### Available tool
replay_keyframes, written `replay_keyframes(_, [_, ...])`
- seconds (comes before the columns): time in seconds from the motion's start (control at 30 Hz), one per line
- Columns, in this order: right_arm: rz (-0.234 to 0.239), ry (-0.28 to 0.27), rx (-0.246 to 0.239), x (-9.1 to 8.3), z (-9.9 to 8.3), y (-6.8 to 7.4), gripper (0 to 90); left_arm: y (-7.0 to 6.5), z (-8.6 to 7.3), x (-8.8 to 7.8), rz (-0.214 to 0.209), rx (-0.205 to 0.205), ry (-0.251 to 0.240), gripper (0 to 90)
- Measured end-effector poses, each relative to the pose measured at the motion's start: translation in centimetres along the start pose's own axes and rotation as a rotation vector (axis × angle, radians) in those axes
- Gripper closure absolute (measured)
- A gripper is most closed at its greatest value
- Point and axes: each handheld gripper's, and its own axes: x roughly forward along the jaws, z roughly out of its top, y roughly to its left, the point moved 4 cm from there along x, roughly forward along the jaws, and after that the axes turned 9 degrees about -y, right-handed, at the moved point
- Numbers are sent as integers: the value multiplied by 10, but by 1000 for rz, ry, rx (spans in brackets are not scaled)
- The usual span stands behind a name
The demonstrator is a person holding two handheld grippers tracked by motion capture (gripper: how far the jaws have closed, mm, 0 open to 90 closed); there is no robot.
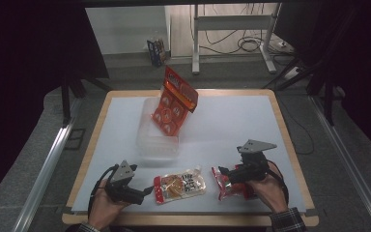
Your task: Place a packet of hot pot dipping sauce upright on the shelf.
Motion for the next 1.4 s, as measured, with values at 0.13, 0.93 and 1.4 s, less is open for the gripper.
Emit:
replay_keyframes(0.13, [-22,-1,-2,-8,-7,-2,0,-8,8,6,-20,16,-15,67])
replay_keyframes(0.93, [-141,42,36,-46,-45,-17,0,-60,61,55,-240,81,-75,542])
replay_keyframes(1.4, [-147,73,57,-54,-57,-22,0,-97,82,101,-347,152,-32,900])
